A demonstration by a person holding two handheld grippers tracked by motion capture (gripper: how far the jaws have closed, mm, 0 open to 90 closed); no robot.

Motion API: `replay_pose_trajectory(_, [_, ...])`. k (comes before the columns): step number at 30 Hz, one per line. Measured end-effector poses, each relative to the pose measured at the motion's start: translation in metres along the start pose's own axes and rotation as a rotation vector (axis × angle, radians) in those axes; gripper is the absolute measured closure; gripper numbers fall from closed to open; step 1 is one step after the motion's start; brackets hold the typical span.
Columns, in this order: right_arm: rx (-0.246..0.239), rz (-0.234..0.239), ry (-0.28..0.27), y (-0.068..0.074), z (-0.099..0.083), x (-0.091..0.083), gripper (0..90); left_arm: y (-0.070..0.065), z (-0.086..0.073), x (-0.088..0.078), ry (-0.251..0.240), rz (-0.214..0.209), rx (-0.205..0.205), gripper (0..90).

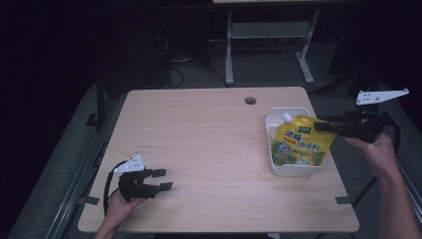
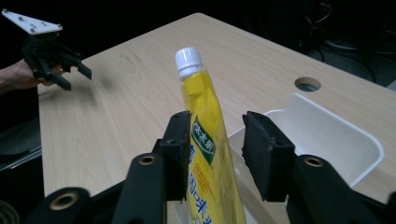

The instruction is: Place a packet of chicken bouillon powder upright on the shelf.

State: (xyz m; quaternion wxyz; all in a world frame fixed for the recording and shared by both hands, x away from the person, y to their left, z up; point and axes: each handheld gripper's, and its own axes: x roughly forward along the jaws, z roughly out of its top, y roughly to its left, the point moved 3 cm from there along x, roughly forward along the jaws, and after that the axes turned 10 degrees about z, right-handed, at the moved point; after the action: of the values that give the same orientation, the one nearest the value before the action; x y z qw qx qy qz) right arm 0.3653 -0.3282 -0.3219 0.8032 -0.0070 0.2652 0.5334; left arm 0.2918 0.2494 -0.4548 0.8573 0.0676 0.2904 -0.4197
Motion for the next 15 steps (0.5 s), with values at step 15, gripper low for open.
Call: replay_pose_trajectory(15, [-0.044,-0.008,-0.03,0.02,0.024,-0.003,53.3,-0.001,0.001,-0.001,0.003,0.019,0.005,33.1])
